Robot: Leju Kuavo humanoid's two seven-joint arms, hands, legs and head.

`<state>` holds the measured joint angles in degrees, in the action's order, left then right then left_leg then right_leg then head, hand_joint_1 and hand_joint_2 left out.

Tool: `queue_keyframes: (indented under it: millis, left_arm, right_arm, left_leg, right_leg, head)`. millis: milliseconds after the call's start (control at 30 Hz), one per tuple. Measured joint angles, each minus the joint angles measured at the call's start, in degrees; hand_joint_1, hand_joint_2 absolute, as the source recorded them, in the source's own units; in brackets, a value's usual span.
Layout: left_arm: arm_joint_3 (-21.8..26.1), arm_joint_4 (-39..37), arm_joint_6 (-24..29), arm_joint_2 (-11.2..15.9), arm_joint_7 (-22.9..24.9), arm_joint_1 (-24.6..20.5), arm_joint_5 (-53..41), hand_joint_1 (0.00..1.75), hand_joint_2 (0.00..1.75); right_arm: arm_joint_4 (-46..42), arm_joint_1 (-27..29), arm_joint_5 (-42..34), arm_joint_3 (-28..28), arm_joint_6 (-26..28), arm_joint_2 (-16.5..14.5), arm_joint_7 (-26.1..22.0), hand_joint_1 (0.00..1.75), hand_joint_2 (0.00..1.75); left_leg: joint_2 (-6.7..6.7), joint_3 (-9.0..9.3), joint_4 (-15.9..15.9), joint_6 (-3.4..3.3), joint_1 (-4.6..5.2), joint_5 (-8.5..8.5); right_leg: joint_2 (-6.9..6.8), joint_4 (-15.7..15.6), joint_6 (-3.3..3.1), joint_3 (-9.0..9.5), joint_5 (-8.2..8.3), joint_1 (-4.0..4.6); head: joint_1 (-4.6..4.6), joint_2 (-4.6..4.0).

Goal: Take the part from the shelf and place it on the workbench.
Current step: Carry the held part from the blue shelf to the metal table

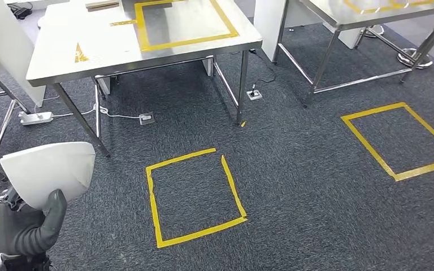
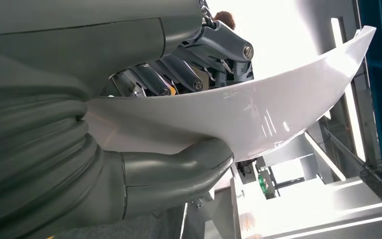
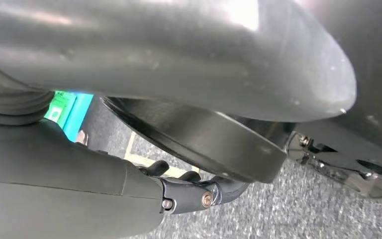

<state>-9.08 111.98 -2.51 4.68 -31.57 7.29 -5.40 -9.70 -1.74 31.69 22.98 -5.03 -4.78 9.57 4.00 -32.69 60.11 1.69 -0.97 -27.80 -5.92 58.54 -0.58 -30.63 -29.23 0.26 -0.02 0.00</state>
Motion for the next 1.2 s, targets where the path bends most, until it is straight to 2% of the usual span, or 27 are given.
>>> queue_keyframes:
  millis: [33, 67, 100, 167, 200, 233, 267, 300, 333, 367, 433, 467, 500, 533, 600, 733, 833, 1000, 1100, 1133, 1200]
  left_arm:
    - [0.0, -0.2, -0.1, 0.0, 0.0, -0.2, 0.1, 1.75, 1.75]
    - [0.0, -0.4, -0.1, 0.0, 0.0, -0.3, 0.1, 1.75, 1.75]
    - [0.0, -0.6, -0.2, 0.0, 0.0, -0.4, 0.3, 1.75, 1.75]
    - [0.0, -0.9, -0.5, 0.1, -0.1, -0.9, 0.6, 1.75, 1.75]
    - [0.0, -1.2, -0.7, 0.1, -0.2, -1.4, 0.7, 1.75, 1.75]
    - [0.0, -1.5, -0.9, 0.1, -0.2, -1.9, 0.8, 1.75, 1.75]
    - [0.0, -1.8, -1.0, 0.1, -0.2, -2.4, 0.8, 1.75, 1.75]
    - [0.0, -2.2, -1.1, 0.1, -0.1, -2.8, 0.9, 1.75, 1.75]
    - [0.0, -2.5, -1.2, 0.1, 0.1, -3.2, 0.9, 1.75, 1.75]
    - [0.1, -2.8, -1.1, 0.2, 0.2, -3.6, 1.1, 1.75, 1.75]
    - [0.4, -3.1, -1.0, 0.3, 0.6, -4.3, 1.4, 1.75, 1.75]
    - [0.7, -3.3, -1.0, 0.5, 0.7, -4.7, 1.6, 1.75, 1.75]
    - [1.1, -3.6, -1.0, 0.7, 0.9, -5.2, 1.7, 1.75, 1.75]
    - [1.5, -3.9, -0.9, 0.9, 1.0, -5.6, 1.8, 1.75, 1.75]
    - [2.2, -4.5, -0.9, 1.2, 1.2, -6.3, 1.8, 1.75, 1.75]
    - [2.7, -5.7, -0.9, 1.8, 1.4, -7.6, 1.9, 1.75, 1.75]
    - [3.4, -7.4, -1.0, 2.5, 1.4, -9.2, 1.9, 1.75, 1.75]
    - [4.1, -10.8, -1.5, 3.6, 1.4, -11.6, 1.9, 1.75, 1.75]
    - [4.2, -12.2, -1.7, 3.8, 1.1, -12.0, 2.0, 1.75, 1.75]
    - [4.3, -12.5, -1.7, 3.8, 1.0, -12.1, 2.0, 1.75, 1.75]
    - [4.5, -12.9, -1.5, 3.8, 0.7, -11.9, 1.9, 1.75, 1.75]
  right_arm:
    - [0.0, 0.0, 0.0, 0.1, 0.0, 0.0, 0.0, 0.0, 0.0]
    - [0.0, -0.1, -0.1, 0.2, 0.1, 0.0, 0.0, 0.0, 0.0]
    - [0.0, -0.2, -0.1, 0.2, 0.1, 0.0, 0.0, 0.0, 0.0]
    - [0.0, -0.2, -0.4, 0.3, 0.4, 0.0, -0.2, 0.0, 0.0]
    - [0.0, -0.2, -0.5, 0.4, 0.6, -0.1, -0.3, 0.0, 0.0]
    - [0.0, -0.2, -0.5, 0.5, 0.8, -0.1, -0.3, 0.0, 0.0]
    - [0.0, -0.1, -0.5, 0.6, 1.0, -0.1, -0.2, 0.0, 0.0]
    - [0.0, -0.1, -0.5, 0.7, 1.2, -0.1, 0.0, 0.0, 0.0]
    - [0.0, -0.1, -0.6, 0.8, 1.5, -0.1, 0.2, 0.0, 0.0]
    - [0.0, -0.1, -0.9, 1.0, 1.8, -0.1, 0.3, 0.0, 0.0]
    - [0.0, -0.2, -2.1, 1.8, 2.8, -0.1, 0.4, 0.0, 0.0]
    - [0.0, -0.2, -2.7, 2.4, 3.3, -0.1, 0.4, 0.0, 0.0]
    - [0.0, -0.3, -3.1, 2.8, 3.7, -0.1, 0.5, 0.0, 0.0]
    - [0.0, -0.4, -3.4, 3.3, 3.9, -0.1, 0.7, 0.0, 0.0]
    - [0.0, -0.3, -3.5, 3.9, 4.0, -0.1, 0.9, 0.0, 0.0]
    - [0.0, -0.2, -3.6, 4.6, 4.0, -0.1, 0.7, 0.0, 0.0]
    - [0.0, -0.2, -3.7, 4.8, 3.9, -0.1, -0.3, 0.0, 0.0]
    - [0.0, -0.3, -3.9, 5.6, 3.8, -0.2, -1.5, 0.0, 0.0]
    - [0.0, -0.3, -4.1, 5.9, 3.7, -0.2, -2.1, 0.0, 0.0]
    - [0.0, -0.3, -4.0, 6.0, 3.7, -0.2, -2.2, 0.0, 0.0]
    - [0.0, -0.3, -3.9, 6.0, 3.5, -0.2, -2.7, 0.0, 0.0]
  left_leg:
    - [-0.07, -0.03, -0.2, -0.56, 0.15, -0.2]
    - [-0.78, -0.17, -0.2, -1.07, 0.12, -0.04]
    - [-1.34, -0.34, -0.2, -1.45, 0.1, 0.09]
    - [-2.54, -0.65, -0.3, -2.19, -0.08, 0.46]
    - [-3.12, -0.85, -0.4, -2.48, -0.19, 0.65]
    - [-3.75, -1.1, -0.4, -2.69, -0.19, 0.79]
    - [-4.4, -1.35, -0.4, -2.81, -0.16, 0.93]
    - [-5.0, -1.55, -0.4, -2.88, -0.13, 1.06]
    - [-5.59, -1.68, -0.3, -2.88, -0.11, 1.19]
    - [-6.09, -1.73, -0.3, -2.83, -0.11, 1.3]
    - [-6.83, -1.71, -0.3, -2.61, -0.11, 1.49]
    - [-7.08, -1.76, -0.3, -2.34, -0.03, 1.56]
    - [-7.18, -1.88, -0.2, -2.13, 0.11, 1.49]
    - [-7.2, -2.01, -0.1, -2.1, 0.21, 1.44]
    - [-7.11, -2.09, -0.3, -1.96, 0.26, 1.42]
    - [-7.09, -1.84, -1.0, -1.04, 0.09, 2.14]
    - [-7.11, -1.86, -1.0, -0.94, 0.1, 2.3]
    - [-7.11, -2.08, -1.2, -1.47, 0.34, 2.07]
    - [-7.19, -1.33, -2.1, -2.46, 0.1, 1.42]
    - [-7.18, -0.71, -2.3, -2.76, -0.07, 1.23]
    - [-7.07, 0.0, -2.4, -2.95, -0.25, 1.08]
  right_leg:
    - [-0.44, 0.1, 0.27, 0.0, -0.06, 0.16]
    - [-0.93, 0.1, 0.5, 0.07, -0.05, 0.17]
    - [-0.73, 0.2, 0.87, 0.12, -0.18, 0.06]
    - [1.88, 2.5, 1.62, -0.76, -1.91, -0.25]
    - [3.66, 5.2, 1.93, -2.02, -3.61, -0.39]
    - [4.89, 8.9, 2.03, -3.84, -5.56, -0.44]
    - [5.34, 12.8, 2.05, -5.76, -7.17, -0.46]
    - [5.51, 15.5, 2.01, -7.21, -7.92, -0.46]
    - [5.57, 16.4, 1.9, -7.77, -7.55, -0.47]
    - [5.64, 14.9, 1.72, -7.16, -6.04, -0.48]
    - [6.07, 7.4, 1.2, -3.71, -1.93, -0.48]
    - [6.36, 3.8, 1.0, -2.16, -0.54, -0.39]
    - [6.6, 1.4, 1.01, -1.24, 0.21, -0.37]
    - [6.77, 0.3, 1.07, -0.93, 0.38, -0.32]
    - [6.74, 0.1, 1.15, -1.03, 0.57, -0.24]
    - [6.76, 0.1, 0.58, -1.24, 0.84, -0.09]
    - [6.75, 0.1, 0.49, -1.32, 0.94, -0.16]
    - [6.74, 0.2, 0.73, -1.2, 1.12, -0.38]
    - [6.65, 1.7, 1.4, -1.28, 1.65, -0.41]
    - [6.57, 2.9, 1.68, -1.93, 1.07, -0.4]
    - [6.44, 8.4, 2.21, -5.09, -1.75, -0.54]
  head:
    - [0.02, 0.0]
    - [0.06, 0.0]
    - [0.07, 0.0]
    - [0.12, 0.0]
    - [0.17, 0.0]
    - [0.2, 0.0]
    - [0.21, 0.0]
    - [0.21, 0.0]
    - [0.22, 0.0]
    - [0.23, 0.0]
    - [0.25, 0.0]
    - [0.23, 0.0]
    - [0.21, 0.0]
    - [0.19, 0.0]
    - [0.17, 0.0]
    - [0.16, 0.0]
    - [0.16, 0.0]
    - [0.17, 0.0]
    - [0.23, 0.0]
    - [0.36, 0.0]
    - [0.65, 0.0]
